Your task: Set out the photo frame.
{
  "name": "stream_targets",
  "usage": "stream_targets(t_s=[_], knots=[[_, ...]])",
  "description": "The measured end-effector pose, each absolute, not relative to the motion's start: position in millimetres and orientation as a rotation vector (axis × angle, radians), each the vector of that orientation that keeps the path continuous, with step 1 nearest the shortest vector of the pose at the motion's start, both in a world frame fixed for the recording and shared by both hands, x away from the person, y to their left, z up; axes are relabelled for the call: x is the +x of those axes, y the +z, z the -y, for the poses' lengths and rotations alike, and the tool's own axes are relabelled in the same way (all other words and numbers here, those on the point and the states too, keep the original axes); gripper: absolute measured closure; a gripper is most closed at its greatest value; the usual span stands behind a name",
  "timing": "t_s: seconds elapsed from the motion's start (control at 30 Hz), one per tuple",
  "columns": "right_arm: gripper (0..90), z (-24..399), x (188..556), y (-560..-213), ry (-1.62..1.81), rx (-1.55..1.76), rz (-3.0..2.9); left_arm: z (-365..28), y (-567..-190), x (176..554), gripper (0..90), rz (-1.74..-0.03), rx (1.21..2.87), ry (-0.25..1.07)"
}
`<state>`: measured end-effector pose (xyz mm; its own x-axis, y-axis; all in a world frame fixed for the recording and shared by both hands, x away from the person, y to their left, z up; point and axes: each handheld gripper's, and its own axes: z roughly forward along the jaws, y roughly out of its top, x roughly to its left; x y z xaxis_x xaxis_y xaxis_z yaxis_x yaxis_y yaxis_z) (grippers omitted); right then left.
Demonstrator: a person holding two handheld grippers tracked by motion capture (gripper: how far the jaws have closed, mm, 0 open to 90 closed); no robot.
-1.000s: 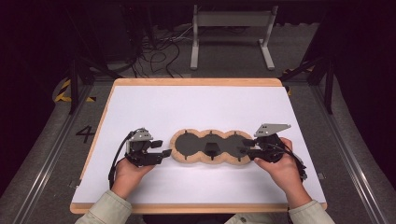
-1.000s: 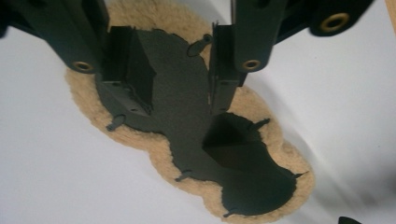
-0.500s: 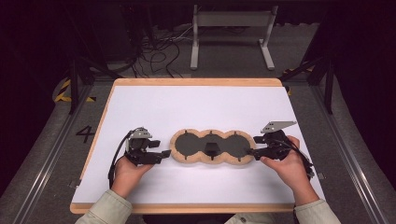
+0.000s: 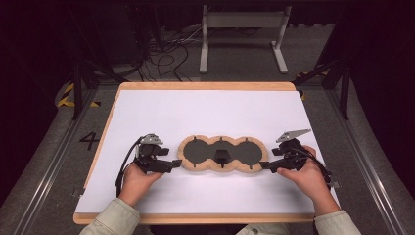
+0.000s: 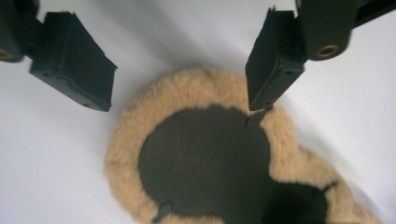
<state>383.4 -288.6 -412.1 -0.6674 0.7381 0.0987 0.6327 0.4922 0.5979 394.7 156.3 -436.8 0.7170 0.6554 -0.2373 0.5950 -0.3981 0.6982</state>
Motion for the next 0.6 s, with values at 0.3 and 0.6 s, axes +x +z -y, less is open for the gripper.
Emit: stream_targets(t_s=[0.3, 0.6], knots=[[46.9, 300, 383, -415, 0.846, 1.184, -2.566, -159, -437, 396, 43.3, -0.971, 2.139, 0.133], [75.6, 301, 391, -419, 0.774, 1.204, -2.498, -163, -442, 402, 70.2, -1.052, 2.161, 0.162]])
